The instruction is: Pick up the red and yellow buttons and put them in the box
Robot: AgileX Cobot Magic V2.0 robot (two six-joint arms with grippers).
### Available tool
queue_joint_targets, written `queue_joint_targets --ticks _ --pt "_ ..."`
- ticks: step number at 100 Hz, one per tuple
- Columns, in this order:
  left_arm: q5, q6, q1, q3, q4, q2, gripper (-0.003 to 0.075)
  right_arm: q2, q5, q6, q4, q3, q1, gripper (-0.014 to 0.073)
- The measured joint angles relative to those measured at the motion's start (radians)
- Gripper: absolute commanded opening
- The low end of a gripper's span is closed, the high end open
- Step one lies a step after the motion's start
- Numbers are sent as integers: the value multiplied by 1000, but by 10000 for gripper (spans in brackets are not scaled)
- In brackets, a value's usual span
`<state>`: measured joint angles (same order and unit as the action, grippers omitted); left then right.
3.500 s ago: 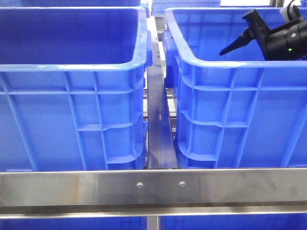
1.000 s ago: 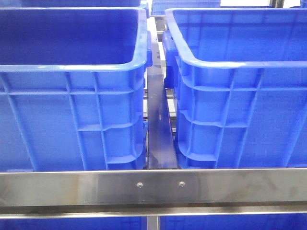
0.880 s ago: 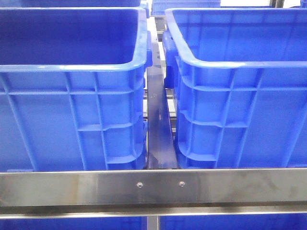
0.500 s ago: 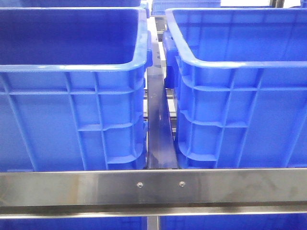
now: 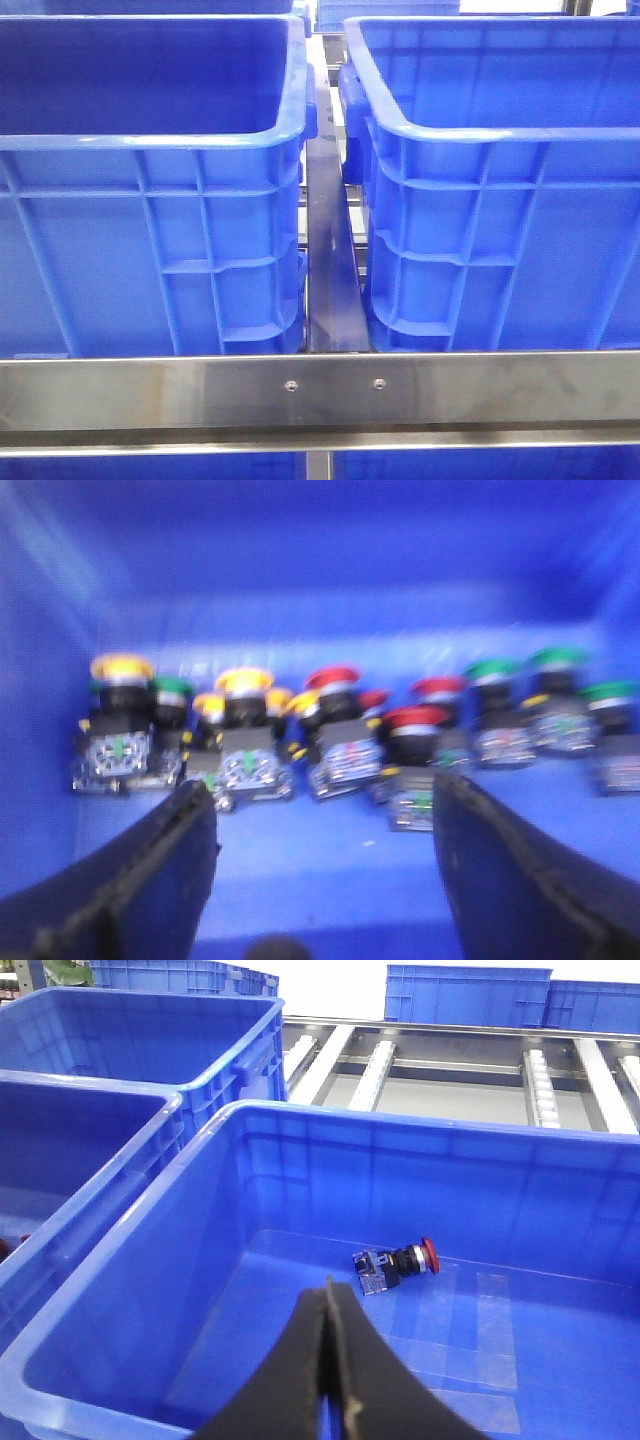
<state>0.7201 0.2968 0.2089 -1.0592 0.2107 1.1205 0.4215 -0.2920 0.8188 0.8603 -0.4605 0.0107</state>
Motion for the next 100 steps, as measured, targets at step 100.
queue_joint_targets --ticks 100 --pt "-36 -107 -141 -140 -12 479 422 0 -26 0 0 0 0 -67"
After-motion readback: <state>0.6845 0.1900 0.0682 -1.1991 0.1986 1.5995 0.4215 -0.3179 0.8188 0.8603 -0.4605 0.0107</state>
